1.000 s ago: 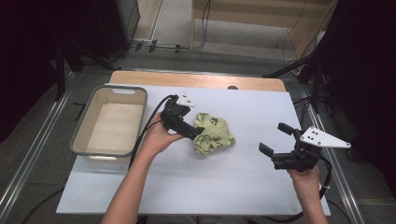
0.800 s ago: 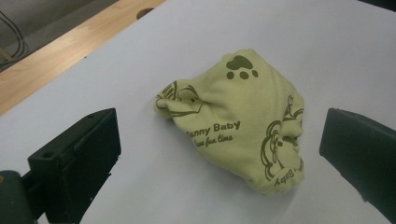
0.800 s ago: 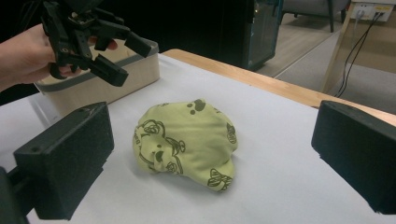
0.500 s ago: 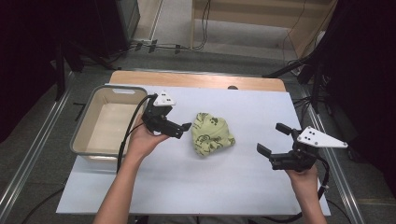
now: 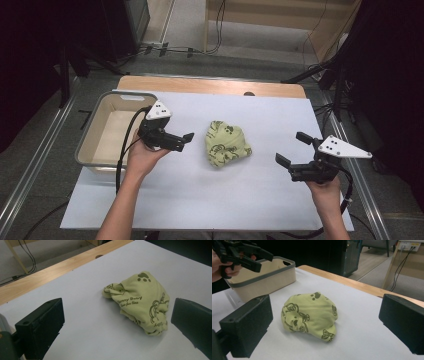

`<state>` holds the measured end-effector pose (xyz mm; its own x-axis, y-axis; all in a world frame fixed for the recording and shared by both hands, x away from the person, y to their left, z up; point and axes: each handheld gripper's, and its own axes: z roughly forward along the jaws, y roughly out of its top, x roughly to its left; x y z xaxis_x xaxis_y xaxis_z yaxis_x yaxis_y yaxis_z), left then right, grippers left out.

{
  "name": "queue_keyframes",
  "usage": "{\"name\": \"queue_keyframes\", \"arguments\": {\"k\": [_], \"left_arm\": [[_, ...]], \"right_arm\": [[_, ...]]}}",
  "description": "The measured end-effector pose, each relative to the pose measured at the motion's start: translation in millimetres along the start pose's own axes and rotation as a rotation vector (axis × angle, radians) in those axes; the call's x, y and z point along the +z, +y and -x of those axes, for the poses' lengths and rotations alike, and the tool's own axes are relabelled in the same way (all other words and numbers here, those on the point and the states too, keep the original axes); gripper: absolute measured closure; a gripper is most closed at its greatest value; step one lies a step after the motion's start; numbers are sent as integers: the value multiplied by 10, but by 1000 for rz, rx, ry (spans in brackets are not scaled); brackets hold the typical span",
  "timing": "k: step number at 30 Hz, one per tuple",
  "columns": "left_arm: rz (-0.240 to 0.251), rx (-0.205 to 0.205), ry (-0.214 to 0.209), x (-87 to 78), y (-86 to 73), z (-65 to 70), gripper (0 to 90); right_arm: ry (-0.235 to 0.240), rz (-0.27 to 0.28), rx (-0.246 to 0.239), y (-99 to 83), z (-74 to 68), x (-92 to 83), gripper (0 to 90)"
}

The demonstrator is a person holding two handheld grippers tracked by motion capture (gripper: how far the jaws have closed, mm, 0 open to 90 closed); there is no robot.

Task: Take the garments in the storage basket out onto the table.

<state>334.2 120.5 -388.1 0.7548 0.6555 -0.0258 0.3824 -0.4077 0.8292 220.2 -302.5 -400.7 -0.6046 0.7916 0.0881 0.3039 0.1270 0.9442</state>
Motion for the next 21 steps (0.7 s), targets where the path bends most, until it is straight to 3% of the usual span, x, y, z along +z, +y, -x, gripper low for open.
{"name": "queue_keyframes", "arguments": {"k": [8, 21], "left_arm": [[36, -39, 12, -161, -115, -74, 0], [10, -44, 19, -349, -229, -118, 0]], "right_arm": [[-8, 4, 4, -7, 15, -21, 0], [-11, -1, 5, -11, 17, -21, 0]]}}
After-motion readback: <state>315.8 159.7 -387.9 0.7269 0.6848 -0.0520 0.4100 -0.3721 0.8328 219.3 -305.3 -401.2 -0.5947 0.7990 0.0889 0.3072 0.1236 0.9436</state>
